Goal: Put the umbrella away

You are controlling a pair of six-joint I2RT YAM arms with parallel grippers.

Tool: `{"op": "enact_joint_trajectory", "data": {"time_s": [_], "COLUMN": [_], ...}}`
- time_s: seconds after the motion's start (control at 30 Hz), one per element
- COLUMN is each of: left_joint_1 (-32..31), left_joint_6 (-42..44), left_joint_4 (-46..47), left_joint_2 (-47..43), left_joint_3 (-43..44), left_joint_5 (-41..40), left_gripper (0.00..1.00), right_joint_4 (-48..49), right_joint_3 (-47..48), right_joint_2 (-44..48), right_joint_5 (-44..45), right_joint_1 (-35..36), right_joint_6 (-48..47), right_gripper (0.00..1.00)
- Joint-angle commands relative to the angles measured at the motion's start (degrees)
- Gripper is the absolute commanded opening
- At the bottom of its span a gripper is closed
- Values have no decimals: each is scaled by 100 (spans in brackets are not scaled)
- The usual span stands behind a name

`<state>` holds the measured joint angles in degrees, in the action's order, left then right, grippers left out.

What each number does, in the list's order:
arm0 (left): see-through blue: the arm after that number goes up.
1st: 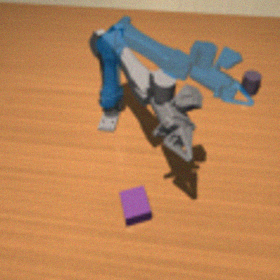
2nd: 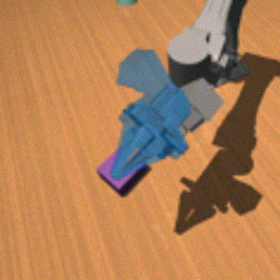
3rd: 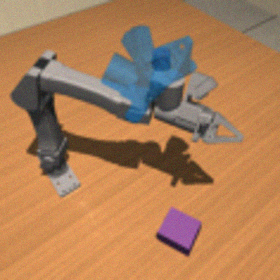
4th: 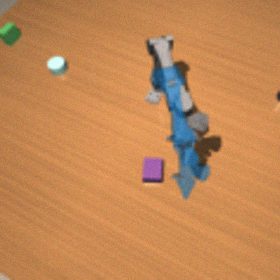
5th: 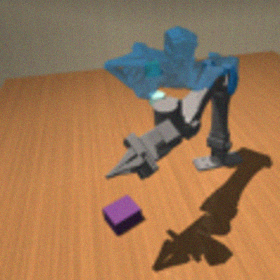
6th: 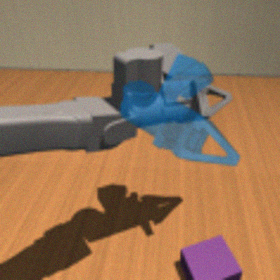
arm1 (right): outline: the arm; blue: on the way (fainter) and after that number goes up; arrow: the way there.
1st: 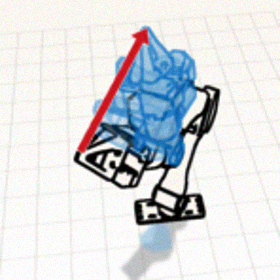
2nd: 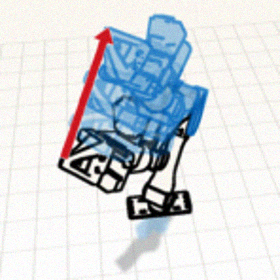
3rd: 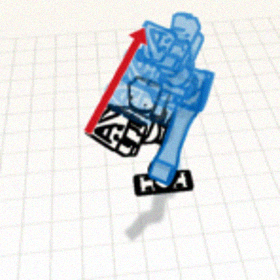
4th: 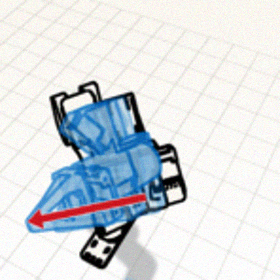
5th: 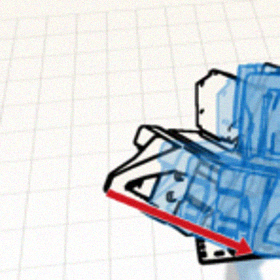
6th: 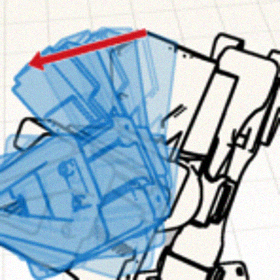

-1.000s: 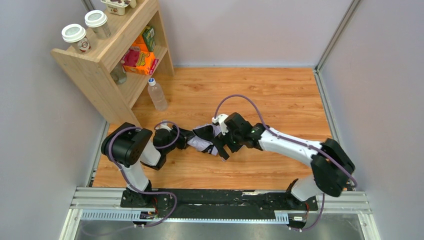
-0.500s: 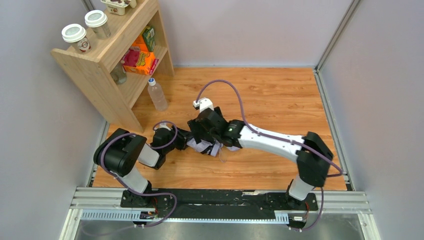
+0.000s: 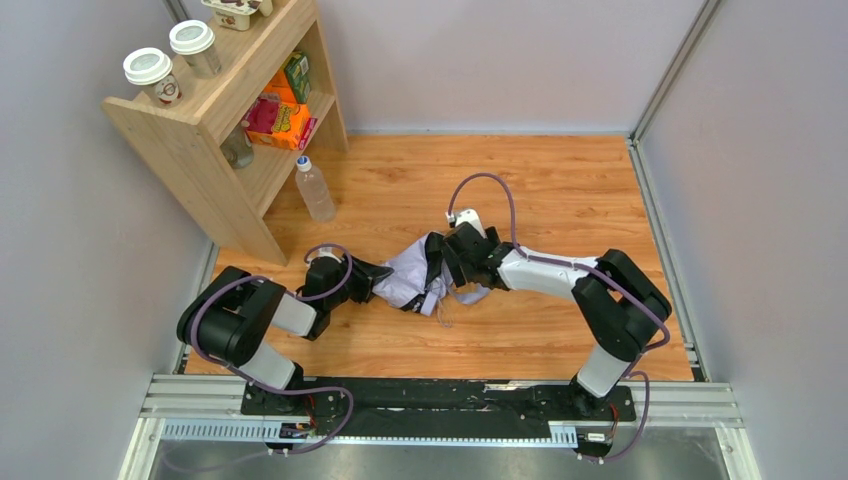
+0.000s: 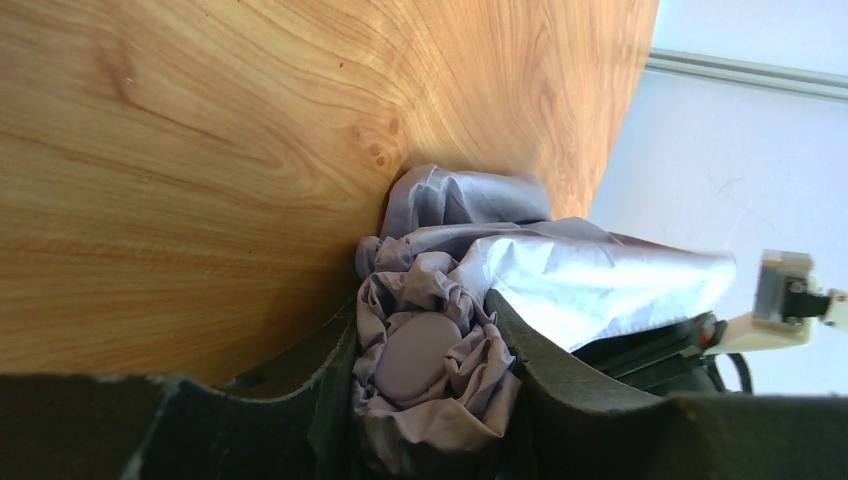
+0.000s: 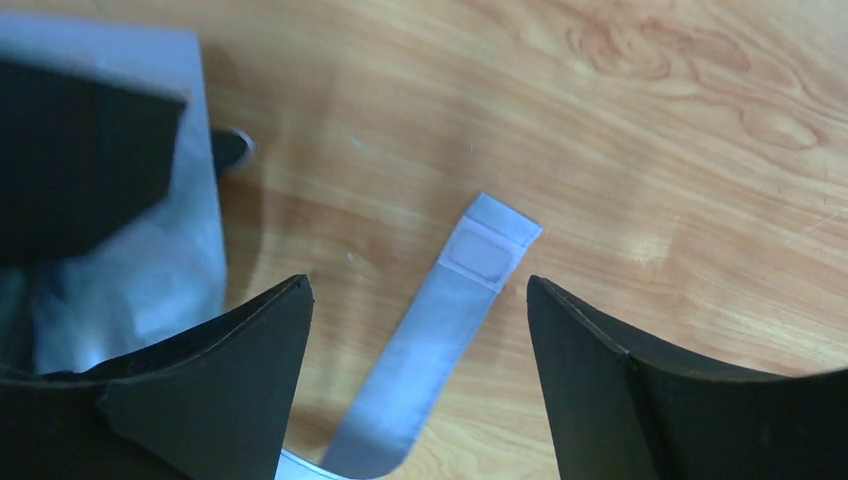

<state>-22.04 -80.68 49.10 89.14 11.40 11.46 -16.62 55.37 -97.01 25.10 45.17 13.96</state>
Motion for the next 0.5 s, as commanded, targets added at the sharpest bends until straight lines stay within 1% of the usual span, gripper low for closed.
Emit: {"op": "enact_joint_trajectory", "data": {"time_s": [0.0, 0.07, 0.17, 0.23, 0.27, 0.33, 0.4, 0.47], "left_joint_1": [-28, -28, -28, -28, -28, -28, -19, -28], "left_joint_6": [545, 545, 527, 501, 501, 501, 475, 457], "left_joint_4": [-999, -1025, -1069, -1087, -1096, -1122, -1131, -1175], "left_joint_2": [-11, -29, -37, -55, -81, -108, -134, -169], "left_joint_3": [-182, -164, -164, -191, -182, -191, -199, -199], "left_joint_5": [-232, -232, -232, -224, -206, -180, -162, -145], "left_gripper": [0, 0, 0, 0, 0, 0, 0, 0], "right_joint_4": [135, -287, -665, -1096, -1219, -1177, -827, -431], "right_joint_3": [-62, 87, 44, 79, 53, -61, -333, -676], "right_joint_2": [183, 348, 980, 1219, 1263, 1342, 1491, 1623], "right_joint_5": [-68, -58, -189, -234, -643, -1356, -1622, -1754], "right_joint_1": [71, 89, 115, 98, 98, 167, 378, 396], "right_joint_6": [-350, -219, -60, 203, 256, 274, 91, 133], "right_gripper": [85, 88, 93, 93, 93, 87, 86, 85]}}
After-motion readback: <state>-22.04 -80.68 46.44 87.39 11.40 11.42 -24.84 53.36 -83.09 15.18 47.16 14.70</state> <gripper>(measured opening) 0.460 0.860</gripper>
